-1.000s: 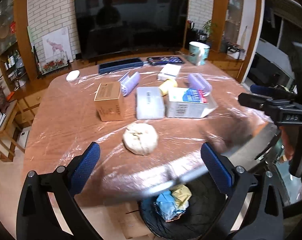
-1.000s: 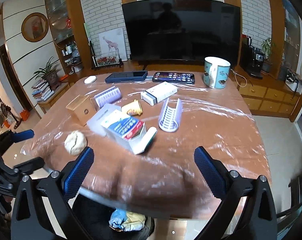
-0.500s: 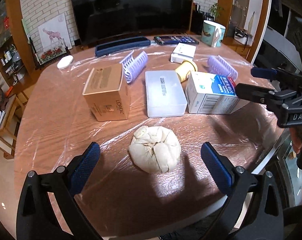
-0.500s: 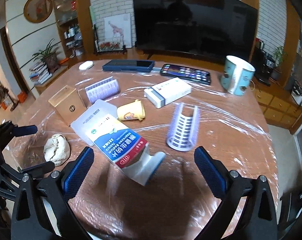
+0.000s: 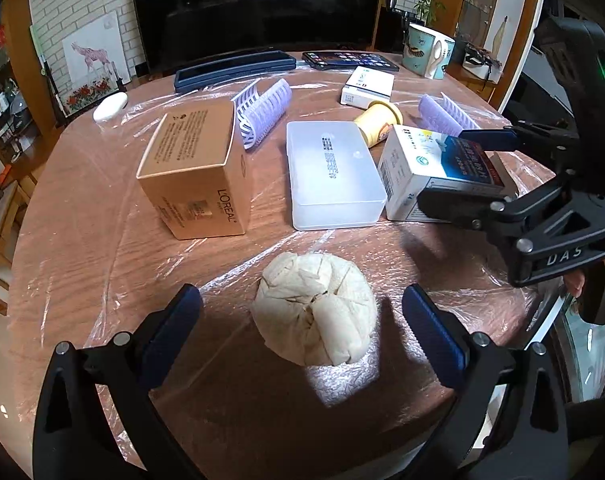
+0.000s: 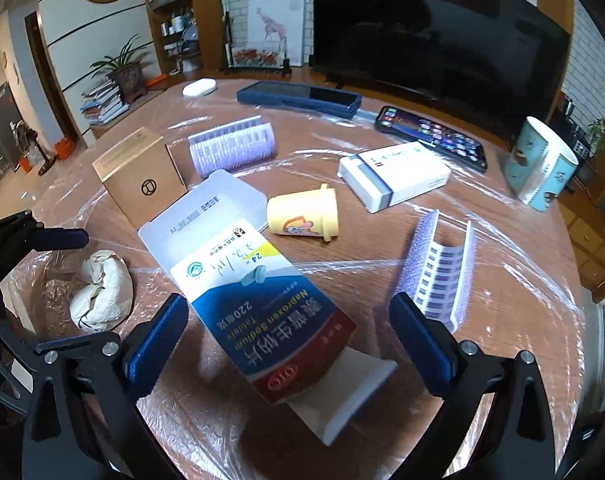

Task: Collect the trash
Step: 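Grasp the white bun-shaped bag with the left gripper while the right grasps the blue-white medicine box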

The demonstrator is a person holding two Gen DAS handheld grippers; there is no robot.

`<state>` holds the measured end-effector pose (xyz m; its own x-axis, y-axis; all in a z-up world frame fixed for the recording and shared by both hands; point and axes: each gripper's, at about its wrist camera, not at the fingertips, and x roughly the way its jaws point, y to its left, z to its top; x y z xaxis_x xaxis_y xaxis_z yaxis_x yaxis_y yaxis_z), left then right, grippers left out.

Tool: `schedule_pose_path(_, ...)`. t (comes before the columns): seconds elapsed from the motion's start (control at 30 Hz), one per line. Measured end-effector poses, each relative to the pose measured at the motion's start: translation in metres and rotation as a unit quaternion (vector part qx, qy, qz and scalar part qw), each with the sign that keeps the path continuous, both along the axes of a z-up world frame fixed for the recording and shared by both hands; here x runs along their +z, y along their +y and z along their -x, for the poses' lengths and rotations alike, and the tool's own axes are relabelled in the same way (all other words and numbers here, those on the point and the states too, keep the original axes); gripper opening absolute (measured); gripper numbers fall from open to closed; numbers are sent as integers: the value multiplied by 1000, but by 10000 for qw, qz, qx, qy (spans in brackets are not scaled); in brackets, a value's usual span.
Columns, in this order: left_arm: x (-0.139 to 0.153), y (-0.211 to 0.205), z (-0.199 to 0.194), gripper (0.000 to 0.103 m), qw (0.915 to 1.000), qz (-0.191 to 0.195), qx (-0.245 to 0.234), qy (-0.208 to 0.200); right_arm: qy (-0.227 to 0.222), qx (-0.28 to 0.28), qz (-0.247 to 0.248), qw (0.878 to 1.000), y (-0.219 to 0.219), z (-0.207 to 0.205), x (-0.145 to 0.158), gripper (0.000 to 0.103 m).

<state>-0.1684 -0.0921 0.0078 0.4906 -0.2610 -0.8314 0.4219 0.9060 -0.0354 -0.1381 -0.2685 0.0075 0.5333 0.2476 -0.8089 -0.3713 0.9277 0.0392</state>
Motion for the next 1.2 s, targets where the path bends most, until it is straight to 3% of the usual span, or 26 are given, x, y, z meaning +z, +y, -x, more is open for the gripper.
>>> schedule_pose_path(0.1, -1, 0, -1, 101, 10000, 60, -18, 42, 74, 78, -59, 9999, 2, -1, -2, 99)
schedule_pose_path(0.33, -3, -3, -3, 87, 10000, -5, -68, 44, 157, 124, -155, 9997, 6, -3, -4, 97)
schedule_pose_path(0.63, -4, -8, -2, 83, 9996, -187, -204, -64, 199, 369, -288, 9987, 12, -4, 0, 93)
schedule_pose_path(0.83, -4, -7, -4, 83, 9995, -150, -290, -44, 530, 606, -363, 9961, 22, -10, -9, 92)
schedule_pose_path(0.97, -4, -9, -4, 84, 9992, -213, -334, -4, 517, 630, -271, 9963, 29, -10, -11, 92)
schedule_pose_path(1.2, -6, -13, -4, 94, 9991, -260, -318, 108, 541, 543, -278, 9967, 32, -14, -11, 93)
